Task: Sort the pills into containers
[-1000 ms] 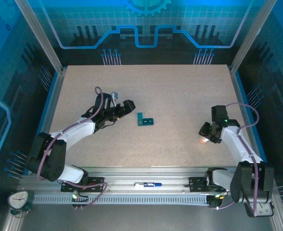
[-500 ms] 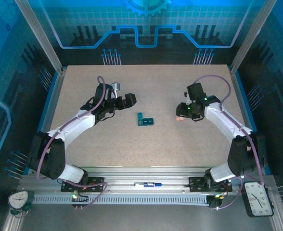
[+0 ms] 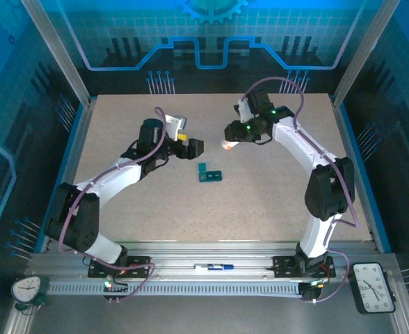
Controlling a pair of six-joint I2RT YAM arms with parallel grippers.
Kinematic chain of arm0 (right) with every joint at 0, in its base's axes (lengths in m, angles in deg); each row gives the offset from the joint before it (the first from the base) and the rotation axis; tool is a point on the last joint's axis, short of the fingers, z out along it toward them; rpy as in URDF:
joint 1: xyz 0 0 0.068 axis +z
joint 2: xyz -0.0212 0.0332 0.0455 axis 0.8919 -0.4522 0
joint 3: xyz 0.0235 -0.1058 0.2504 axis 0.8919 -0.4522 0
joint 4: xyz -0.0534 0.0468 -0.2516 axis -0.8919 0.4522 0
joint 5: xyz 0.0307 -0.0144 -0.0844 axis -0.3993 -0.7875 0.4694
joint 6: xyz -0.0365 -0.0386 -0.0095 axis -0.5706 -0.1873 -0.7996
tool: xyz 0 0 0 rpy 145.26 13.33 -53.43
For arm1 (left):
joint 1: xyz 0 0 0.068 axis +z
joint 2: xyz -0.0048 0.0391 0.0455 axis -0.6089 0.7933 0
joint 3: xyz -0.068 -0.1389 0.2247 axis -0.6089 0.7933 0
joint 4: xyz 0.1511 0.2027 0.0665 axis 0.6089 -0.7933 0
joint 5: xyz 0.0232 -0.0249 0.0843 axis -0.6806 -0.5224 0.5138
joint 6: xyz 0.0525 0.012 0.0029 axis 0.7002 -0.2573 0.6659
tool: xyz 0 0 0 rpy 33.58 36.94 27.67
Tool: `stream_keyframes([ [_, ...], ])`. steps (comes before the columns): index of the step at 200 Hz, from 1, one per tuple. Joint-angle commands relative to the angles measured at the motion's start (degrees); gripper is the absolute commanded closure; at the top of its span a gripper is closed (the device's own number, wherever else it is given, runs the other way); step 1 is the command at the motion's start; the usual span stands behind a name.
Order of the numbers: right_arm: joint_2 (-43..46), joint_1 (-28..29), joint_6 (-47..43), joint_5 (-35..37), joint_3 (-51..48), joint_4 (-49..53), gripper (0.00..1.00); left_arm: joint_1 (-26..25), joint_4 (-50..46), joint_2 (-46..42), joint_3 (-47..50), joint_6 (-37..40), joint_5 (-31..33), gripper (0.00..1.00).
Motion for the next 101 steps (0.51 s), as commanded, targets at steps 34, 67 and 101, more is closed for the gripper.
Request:
stream_keyframes([
  [34,-4.4,1.0,-6.7,-13.1,11.5,8.5,0.61,-7.1,12.4,-3.3,8.8,18.0,4.9,0.01],
  [67,-4.6,1.8,-9.2,-17.7,13.8,11.1,0.6,-9.9,16.4,-4.9,11.9,21.4,11.5,0.01],
  [101,-4.5,3.7,-11.5,-19.3,14.0,14.0,0.6,-10.0,18.8,-6.6,13.6,21.3,13.3,0.03],
])
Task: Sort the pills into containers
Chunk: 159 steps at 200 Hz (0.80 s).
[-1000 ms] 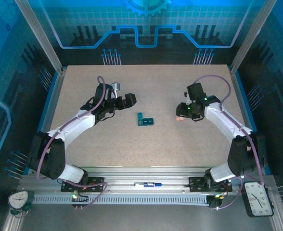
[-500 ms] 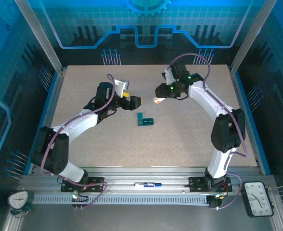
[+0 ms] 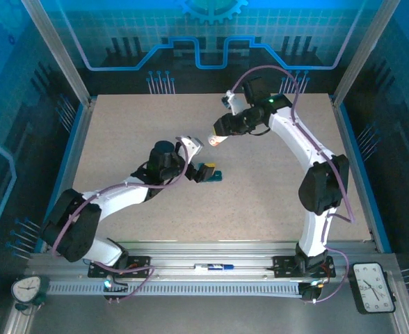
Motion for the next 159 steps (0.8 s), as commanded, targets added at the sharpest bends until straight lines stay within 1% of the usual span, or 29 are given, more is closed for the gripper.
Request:
stream_keyframes([
  [1,-0.4,2.2,-3.3,-4.5,1.5,4.6,0.6,0.0,5.0,-2.5,1.4,2.8,3.7,0.04],
  [38,0.3,3.7,-3.5,-6.4,-1.4,4.0,0.6,-0.1,4.9,-3.4,1.1,2.1,2.9,0.11],
  [70,0.1,4.4,-2.7,-8.0,-2.9,2.8,0.6,0.0,3.3,-2.7,-0.2,1.6,1.7,0.22],
  [84,0.1,4.7,-2.4,-8.6,-3.4,2.4,0.6,0.0,3.0,-2.4,-0.6,1.0,1.6,0.23],
  [109,0.1,4.9,-1.9,-9.9,-4.3,1.2,0.6,-0.1,2.3,-1.9,-1.3,0.8,0.5,0.3],
  [159,0.5,5.3,-1.2,-11.2,-5.5,0.0,0.6,-0.1,1.8,-1.5,-1.7,0.0,-0.8,0.3],
])
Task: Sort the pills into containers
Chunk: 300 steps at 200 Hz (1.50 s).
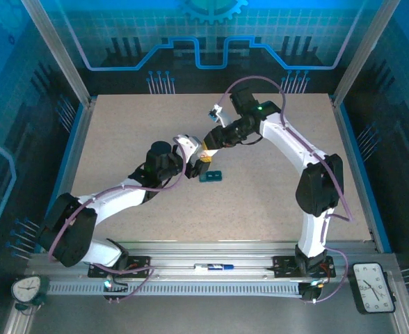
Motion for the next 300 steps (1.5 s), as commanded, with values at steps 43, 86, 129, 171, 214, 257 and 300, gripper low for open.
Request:
stream_keyframes([
  [43,0.6,2.2,0.9,-3.3,-1.3,-0.7,0.61,0.0,-1.0,0.4,-2.6,-1.5,-2.3,0.32],
  [86,1.0,2.6,1.2,-3.3,-1.3,-0.7,0.61,0.0,-2.1,0.4,-2.9,-1.4,-3.2,0.41],
  [129,1.2,2.7,1.7,-3.6,-1.6,-0.7,0.59,0.0,-3.4,0.5,-3.7,-1.8,-3.6,0.58],
  [171,1.5,2.6,2.4,-2.8,-1.5,-1.1,0.37,0.0,-4.7,0.3,-4.7,-3.0,-2.5,0.76],
  [214,5.8,-0.4,4.3,-3.0,-6.1,-4.2,0.22,0.1,-4.6,-0.7,-4.6,-3.7,-0.7,0.81],
  [257,17.3,-6.2,12.0,-7.4,-23.1,-18.2,0.18,0.3,-4.6,-1.6,-4.5,-4.5,0.3,0.82],
  [300,24.8,-9.1,30.4,-2.0,-37.5,-39.9,0.2,0.6,-4.6,-2.4,-5.1,-6.2,-1.8,0.82],
])
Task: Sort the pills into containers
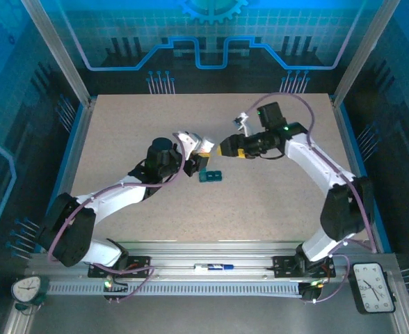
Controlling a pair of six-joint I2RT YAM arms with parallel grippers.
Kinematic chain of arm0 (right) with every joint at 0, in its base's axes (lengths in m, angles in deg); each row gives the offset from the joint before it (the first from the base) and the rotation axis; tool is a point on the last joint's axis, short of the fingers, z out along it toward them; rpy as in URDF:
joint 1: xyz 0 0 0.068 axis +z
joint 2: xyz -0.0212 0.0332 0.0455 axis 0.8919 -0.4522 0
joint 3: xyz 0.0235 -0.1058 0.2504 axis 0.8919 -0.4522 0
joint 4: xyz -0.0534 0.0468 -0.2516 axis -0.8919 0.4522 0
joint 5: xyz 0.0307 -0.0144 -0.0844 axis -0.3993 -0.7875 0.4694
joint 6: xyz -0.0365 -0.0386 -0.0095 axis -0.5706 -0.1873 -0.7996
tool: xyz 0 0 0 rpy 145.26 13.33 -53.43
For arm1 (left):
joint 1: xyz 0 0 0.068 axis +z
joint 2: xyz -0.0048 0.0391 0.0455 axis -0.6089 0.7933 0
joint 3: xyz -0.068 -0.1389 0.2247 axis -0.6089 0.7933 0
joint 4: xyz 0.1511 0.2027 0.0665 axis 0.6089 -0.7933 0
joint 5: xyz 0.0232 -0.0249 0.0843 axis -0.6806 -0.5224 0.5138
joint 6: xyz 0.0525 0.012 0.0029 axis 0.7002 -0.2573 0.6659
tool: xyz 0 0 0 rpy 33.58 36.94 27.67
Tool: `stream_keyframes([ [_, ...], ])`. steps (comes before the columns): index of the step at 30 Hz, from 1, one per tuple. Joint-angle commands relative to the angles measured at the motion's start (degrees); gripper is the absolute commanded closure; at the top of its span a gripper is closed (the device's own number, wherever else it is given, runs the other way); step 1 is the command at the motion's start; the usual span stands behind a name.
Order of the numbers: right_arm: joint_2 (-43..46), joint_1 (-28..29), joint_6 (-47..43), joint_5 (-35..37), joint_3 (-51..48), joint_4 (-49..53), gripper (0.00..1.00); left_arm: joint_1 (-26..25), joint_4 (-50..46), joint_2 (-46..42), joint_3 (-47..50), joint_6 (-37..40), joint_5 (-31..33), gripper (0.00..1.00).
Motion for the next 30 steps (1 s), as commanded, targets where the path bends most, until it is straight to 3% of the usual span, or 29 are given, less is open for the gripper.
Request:
stream_keyframes([
  [1,3.5,-0.3,13.9,3.4,-5.9,-16.9,0.2,0.5,0.2,-2.3,-2.2,-1.9,-1.3,0.82],
  [5,5.5,1.6,22.8,12.1,-9.4,-25.8,0.2,0.8,-1.3,-2.2,-3.4,-3.3,-4.8,0.82],
  [11,5.3,5.0,25.1,20.2,-7.2,-27.8,0.2,0.9,-3.4,-1.9,-5.1,-4.1,-8.2,0.82],
  [22,2.5,8.8,25.1,21.3,-3.4,-28.5,0.21,1.0,-4.7,-1.4,-5.9,-4.0,-9.3,0.82],
  [30,0.9,10.8,24.5,20.0,-2.8,-28.5,0.3,1.1,-4.5,-1.1,-6.2,-4.1,-9.2,0.82],
])
